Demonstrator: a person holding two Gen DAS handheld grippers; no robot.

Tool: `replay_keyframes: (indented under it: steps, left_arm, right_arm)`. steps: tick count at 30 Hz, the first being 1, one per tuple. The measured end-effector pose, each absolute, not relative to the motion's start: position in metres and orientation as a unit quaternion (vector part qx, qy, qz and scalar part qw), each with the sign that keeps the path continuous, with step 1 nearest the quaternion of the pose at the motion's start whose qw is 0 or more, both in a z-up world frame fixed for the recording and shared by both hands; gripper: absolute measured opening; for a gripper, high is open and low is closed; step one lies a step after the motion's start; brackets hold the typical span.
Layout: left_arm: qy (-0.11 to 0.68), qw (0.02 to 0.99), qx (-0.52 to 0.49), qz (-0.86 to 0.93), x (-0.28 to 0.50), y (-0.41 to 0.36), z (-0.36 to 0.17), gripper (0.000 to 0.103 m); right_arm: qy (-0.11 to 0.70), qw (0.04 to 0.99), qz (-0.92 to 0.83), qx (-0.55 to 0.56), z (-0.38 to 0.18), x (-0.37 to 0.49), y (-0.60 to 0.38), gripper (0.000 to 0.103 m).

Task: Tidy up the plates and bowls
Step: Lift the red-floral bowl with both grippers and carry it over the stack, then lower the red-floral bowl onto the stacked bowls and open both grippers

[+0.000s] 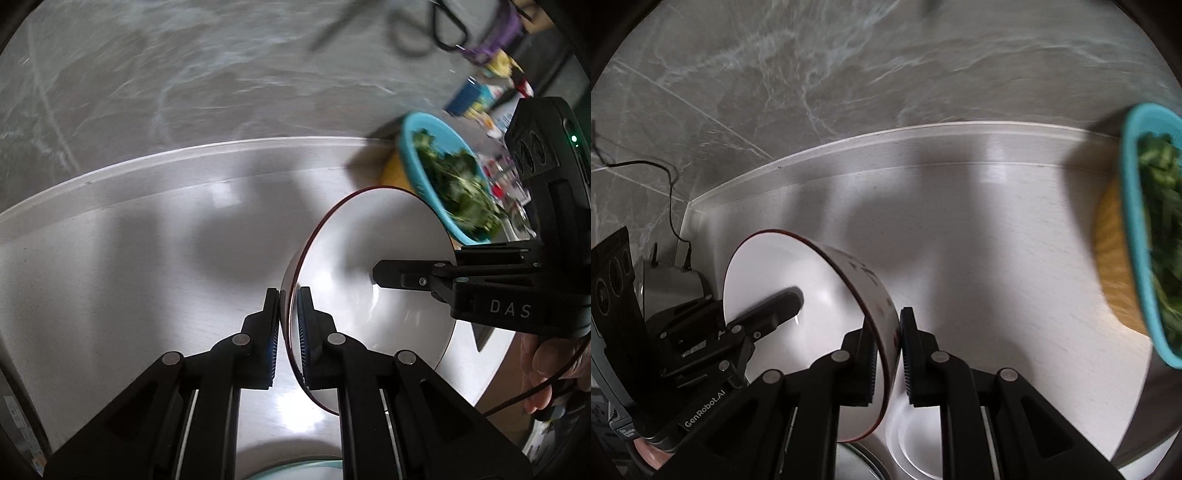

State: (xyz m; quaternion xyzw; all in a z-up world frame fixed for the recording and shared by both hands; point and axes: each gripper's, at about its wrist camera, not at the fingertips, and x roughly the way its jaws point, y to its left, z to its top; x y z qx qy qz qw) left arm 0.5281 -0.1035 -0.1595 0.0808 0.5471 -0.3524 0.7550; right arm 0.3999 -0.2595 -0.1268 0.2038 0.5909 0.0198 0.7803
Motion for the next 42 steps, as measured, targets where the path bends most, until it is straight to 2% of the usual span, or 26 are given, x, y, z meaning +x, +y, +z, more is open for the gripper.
replay_keyframes:
  steps: [9,18,31,40,42]
  left_arm:
    - [0.569,0.734,0.112,-0.353,0.441,-0.151,-0.182,0.008]
    - [0.592,0.729,0.116,-0.324,0.401,-0.16,-0.217,0.009]
    - [0.589,0.74,0.118,-0.304,0.402,-0.163,-0.246,0.01]
    - [0.572,0.755,0.08,-0.311,0.412,-0.159,-0.246,0.011]
    - [0.569,0.756,0.067,-0.317,0.413,-0.156,-0.244,0.014]
  right_arm:
    - [0.599,0.773,0.013,0.206,-0.142,0.325,-0.298,0.014]
    - [0.622,0.76,0.02,0.19,-0.175,0.296,-0.302,0.014]
    - [0.629,0.759,0.014,0.167,-0.201,0.295,-0.3,0.015]
    - [0.625,0.77,0.009,0.129,-0.204,0.3,-0.293,0.018]
    - [0.624,0.772,0.007,0.122,-0.205,0.3,-0.291,0.018]
